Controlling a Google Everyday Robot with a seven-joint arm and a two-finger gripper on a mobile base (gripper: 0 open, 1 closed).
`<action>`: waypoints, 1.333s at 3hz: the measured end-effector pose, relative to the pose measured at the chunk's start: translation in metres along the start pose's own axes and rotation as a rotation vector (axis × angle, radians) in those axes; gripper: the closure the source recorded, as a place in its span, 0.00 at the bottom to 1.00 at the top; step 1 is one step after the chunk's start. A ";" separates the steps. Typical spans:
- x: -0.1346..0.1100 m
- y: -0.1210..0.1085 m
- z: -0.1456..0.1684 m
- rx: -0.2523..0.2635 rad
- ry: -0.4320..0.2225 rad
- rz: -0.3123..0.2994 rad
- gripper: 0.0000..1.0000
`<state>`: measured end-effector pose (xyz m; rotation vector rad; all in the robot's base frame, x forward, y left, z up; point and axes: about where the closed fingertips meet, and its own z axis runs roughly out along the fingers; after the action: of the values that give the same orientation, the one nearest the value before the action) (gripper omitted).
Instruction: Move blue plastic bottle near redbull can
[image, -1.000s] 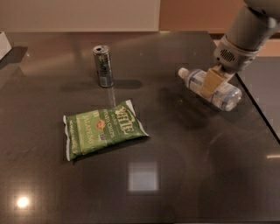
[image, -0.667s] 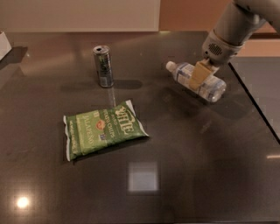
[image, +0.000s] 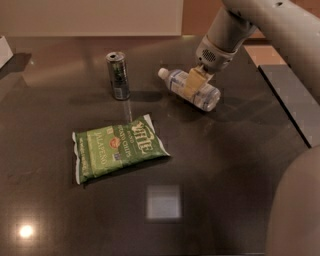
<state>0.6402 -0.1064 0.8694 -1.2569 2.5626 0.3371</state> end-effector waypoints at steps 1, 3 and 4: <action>-0.028 0.018 0.019 -0.030 -0.005 -0.038 1.00; -0.072 0.041 0.040 -0.077 0.001 -0.097 1.00; -0.080 0.042 0.045 -0.084 0.002 -0.104 0.83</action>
Offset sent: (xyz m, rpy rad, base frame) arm 0.0127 0.1020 -0.0034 0.0401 0.0268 0.1366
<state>0.6601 -0.0084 0.8573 -1.4146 2.4970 0.4249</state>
